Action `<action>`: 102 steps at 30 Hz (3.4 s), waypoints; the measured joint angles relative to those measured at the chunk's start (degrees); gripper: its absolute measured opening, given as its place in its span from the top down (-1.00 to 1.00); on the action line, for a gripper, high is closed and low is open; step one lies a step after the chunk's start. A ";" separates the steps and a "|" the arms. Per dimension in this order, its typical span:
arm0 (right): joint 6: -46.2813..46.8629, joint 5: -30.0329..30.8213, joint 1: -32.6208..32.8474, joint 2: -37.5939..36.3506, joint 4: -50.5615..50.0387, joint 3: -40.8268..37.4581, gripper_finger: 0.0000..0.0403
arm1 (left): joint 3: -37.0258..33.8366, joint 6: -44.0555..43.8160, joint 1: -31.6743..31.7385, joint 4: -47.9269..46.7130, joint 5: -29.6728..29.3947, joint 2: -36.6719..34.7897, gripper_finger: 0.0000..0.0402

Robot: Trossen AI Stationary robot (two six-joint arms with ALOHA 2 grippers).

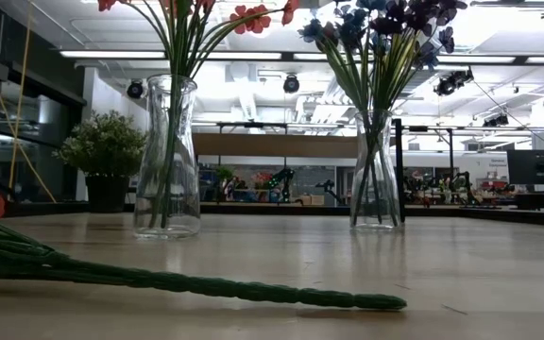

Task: Pick and place flowers into a vace then onto a shelf
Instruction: Put the red flower into the left transparent vase

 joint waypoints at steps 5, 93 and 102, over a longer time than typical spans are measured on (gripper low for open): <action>0.05 5.80 1.84 7.15 -0.17 3.79 0.18 | 0.00 -4.86 -3.04 -4.34 1.02 0.00 0.52; 21.81 13.59 2.28 45.02 -5.82 14.64 0.18 | 0.02 50.12 16.68 -21.09 32.36 -0.11 0.52; 21.81 13.55 2.35 45.02 -5.67 14.64 0.18 | -1.84 55.63 17.29 -17.84 33.57 -0.11 0.52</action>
